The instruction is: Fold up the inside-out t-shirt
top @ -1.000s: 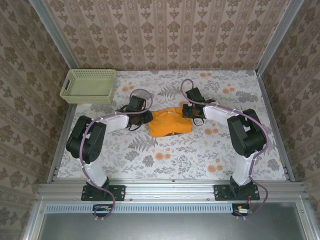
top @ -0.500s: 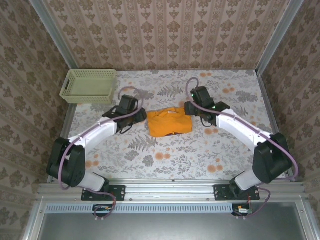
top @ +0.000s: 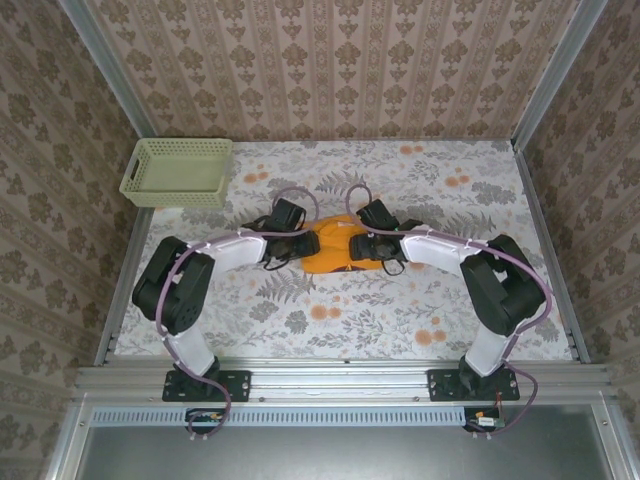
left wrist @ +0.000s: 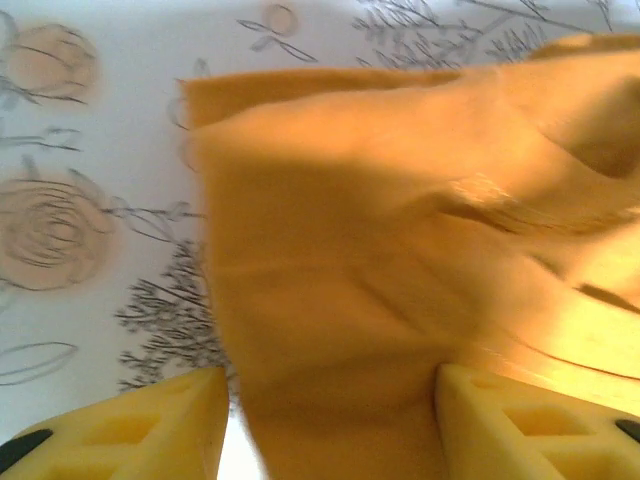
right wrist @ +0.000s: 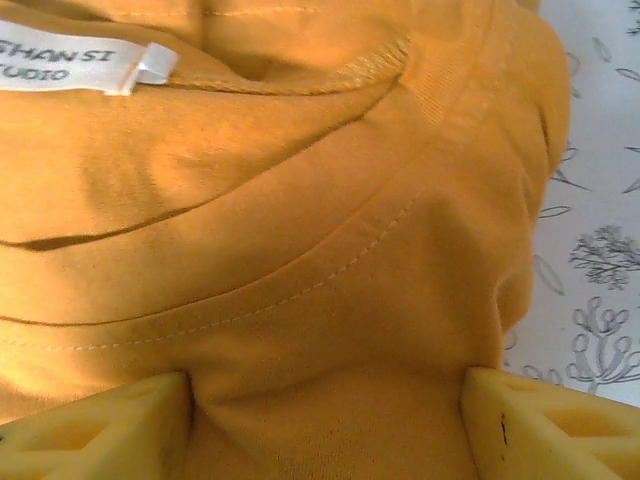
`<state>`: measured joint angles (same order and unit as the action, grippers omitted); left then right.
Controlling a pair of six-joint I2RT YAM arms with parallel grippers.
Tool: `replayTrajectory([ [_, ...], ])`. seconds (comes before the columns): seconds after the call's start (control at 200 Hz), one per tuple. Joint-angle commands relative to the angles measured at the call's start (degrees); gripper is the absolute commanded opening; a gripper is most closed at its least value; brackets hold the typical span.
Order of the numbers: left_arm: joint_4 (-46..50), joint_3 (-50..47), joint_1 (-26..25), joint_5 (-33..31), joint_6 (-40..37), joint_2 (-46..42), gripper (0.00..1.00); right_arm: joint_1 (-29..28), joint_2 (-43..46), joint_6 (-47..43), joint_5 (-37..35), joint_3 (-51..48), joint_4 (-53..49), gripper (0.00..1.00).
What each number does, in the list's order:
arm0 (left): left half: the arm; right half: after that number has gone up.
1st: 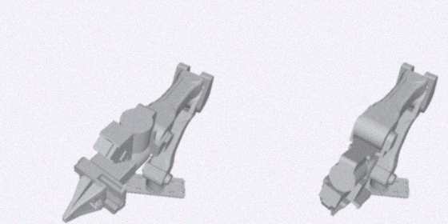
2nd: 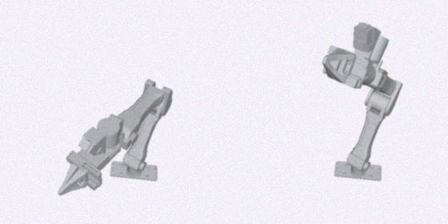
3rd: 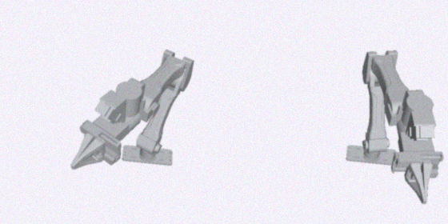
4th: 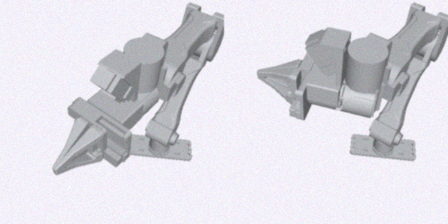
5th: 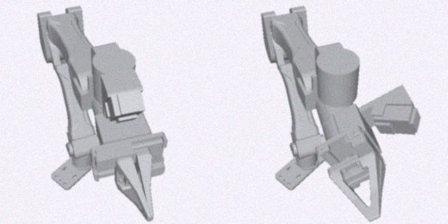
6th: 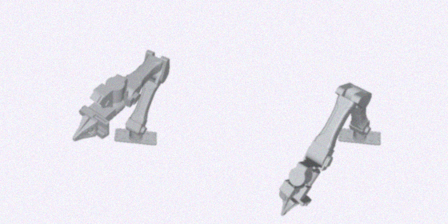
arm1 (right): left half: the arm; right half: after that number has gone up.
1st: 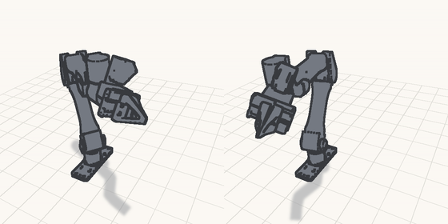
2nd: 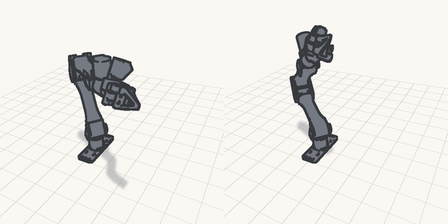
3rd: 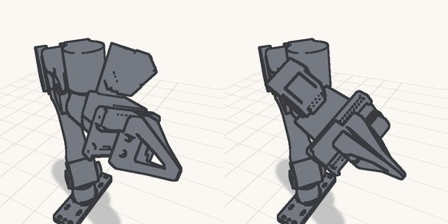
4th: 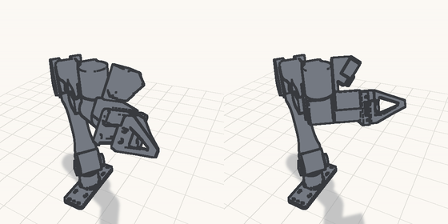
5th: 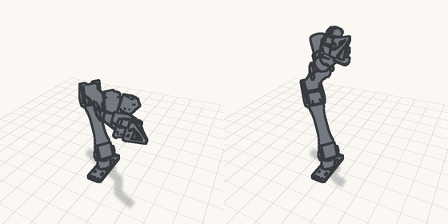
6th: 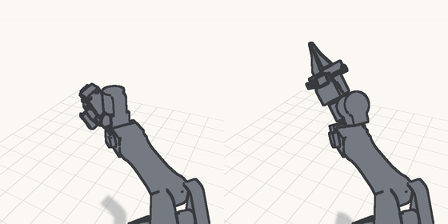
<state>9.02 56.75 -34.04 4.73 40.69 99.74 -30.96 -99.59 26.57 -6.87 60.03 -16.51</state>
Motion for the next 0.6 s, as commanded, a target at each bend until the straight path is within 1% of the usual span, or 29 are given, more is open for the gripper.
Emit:
replayTrajectory([
  [0.0,1.7,-0.2,1.0,-1.1,-2.0,-5.5,0.58,0.5,2.6,-0.9,-1.3,0.8,-1.5,0.73],
  [0.035,2.3,-0.8,1.3,-1.7,-2.6,-7.5,0.59,0.4,3.9,-1.3,-1.9,0.9,-2.3,0.74],
  [0.115,3.8,-2.7,1.9,-3.7,-4.4,-12.8,0.63,-0.6,6.8,-2.5,-4.6,1.3,-4.8,0.79],
  [0.195,5.7,-5.1,2.2,-6.5,-6.4,-18.5,0.68,-3.1,8.7,-3.4,-7.9,2.0,-7.5,0.85],
  [0.29,6.0,-9.6,3.1,-9.1,-8.3,-26.1,0.76,-5.8,9.1,-2.9,-9.5,2.6,-9.7,0.90],
  [0.4,5.6,-15.6,4.9,-11.8,-9.2,-35.4,0.84,-9.1,6.7,-1.7,-10.6,4.1,-11.1,0.93],
  [0.485,4.9,-20.2,6.4,-14.0,-9.0,-42.6,0.92,-11.0,3.2,-0.4,-10.8,6.8,-12.3,0.94],
  [0.55,3.7,-23.3,7.3,-13.9,-8.9,-47.1,0.98,-12.0,0.1,0.2,-10.8,9.1,-12.9,0.94],
  [0.595,3.2,-24.8,7.6,-13.9,-9.0,-49.4,1.00,-12.2,-1.9,0.6,-10.5,10.7,-13.0,0.94],
])
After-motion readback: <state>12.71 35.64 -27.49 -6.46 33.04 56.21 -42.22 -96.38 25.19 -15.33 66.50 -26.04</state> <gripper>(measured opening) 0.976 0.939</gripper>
